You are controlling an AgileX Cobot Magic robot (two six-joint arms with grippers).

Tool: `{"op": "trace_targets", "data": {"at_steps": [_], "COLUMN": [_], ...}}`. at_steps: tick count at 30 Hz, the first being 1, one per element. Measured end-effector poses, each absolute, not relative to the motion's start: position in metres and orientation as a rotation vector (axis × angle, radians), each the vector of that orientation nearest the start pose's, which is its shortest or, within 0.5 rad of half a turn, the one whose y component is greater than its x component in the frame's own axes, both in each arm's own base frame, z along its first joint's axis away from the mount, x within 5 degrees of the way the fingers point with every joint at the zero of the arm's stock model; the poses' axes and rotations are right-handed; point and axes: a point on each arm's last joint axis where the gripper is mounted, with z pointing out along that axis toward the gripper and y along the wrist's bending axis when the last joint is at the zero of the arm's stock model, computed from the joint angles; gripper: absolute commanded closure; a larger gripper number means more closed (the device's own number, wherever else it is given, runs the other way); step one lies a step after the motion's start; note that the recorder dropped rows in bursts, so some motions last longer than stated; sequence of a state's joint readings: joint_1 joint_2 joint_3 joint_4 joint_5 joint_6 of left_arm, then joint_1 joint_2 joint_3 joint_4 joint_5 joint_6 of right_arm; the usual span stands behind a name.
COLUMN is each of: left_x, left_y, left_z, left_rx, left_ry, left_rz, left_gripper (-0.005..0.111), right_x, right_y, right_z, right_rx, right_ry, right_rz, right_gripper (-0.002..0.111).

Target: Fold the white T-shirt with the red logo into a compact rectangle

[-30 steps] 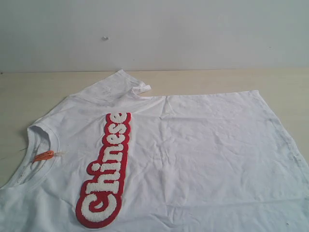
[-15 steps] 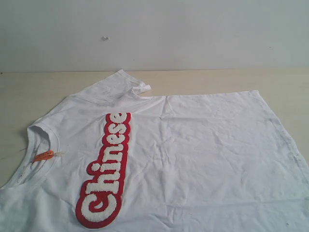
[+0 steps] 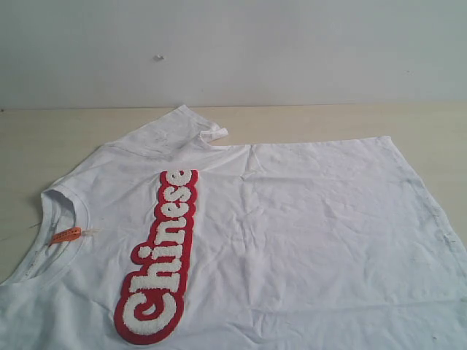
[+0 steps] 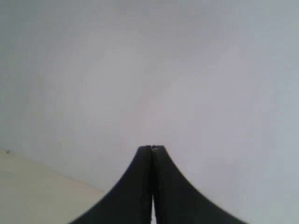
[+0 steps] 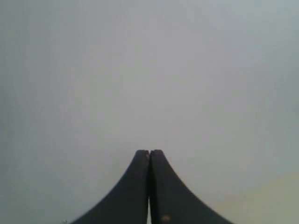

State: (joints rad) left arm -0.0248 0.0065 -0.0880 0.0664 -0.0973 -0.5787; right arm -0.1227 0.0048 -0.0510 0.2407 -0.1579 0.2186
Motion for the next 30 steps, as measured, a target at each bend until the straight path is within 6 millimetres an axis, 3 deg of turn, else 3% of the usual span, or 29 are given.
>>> {"op": "trace_targets", "data": {"at_steps": [6, 11, 15, 19, 24, 30], "left_x": [0.052, 0.07, 0.094, 0.124, 0.169, 0.231], "left_y": [-0.005, -0.012, -0.021, -0.032, -0.047, -0.068], "left_z": [0.301, 0.349, 0.378, 0.396, 0.389, 0.342], "left_rx": [-0.273, -0.173, -0.062, 0.063, 0.15, 0.342], "left_ry": [1.259, 1.348, 1.453, 1.536, 1.673, 1.995], "left_rz": [-0.512, -0.501, -0.422, -0.326, -0.244, -0.121], "left_gripper": [0.107, 0.107, 0.107, 0.107, 0.107, 0.107], "right_x": [0.031, 0.024, 0.033, 0.058, 0.103, 0.161], "right_y": [-0.005, 0.0, 0.002, 0.002, -0.002, -0.006], "right_z": [0.306, 0.355, 0.386, 0.408, 0.418, 0.406], "right_rx": [0.362, 0.286, 0.216, 0.162, 0.105, 0.009], "right_ry": [1.139, 1.21, 1.354, 1.499, 1.703, 2.001], "right_rz": [0.309, 0.249, 0.181, 0.132, 0.089, 0.064], "right_gripper": [0.108, 0.108, 0.108, 0.108, 0.108, 0.108]}}
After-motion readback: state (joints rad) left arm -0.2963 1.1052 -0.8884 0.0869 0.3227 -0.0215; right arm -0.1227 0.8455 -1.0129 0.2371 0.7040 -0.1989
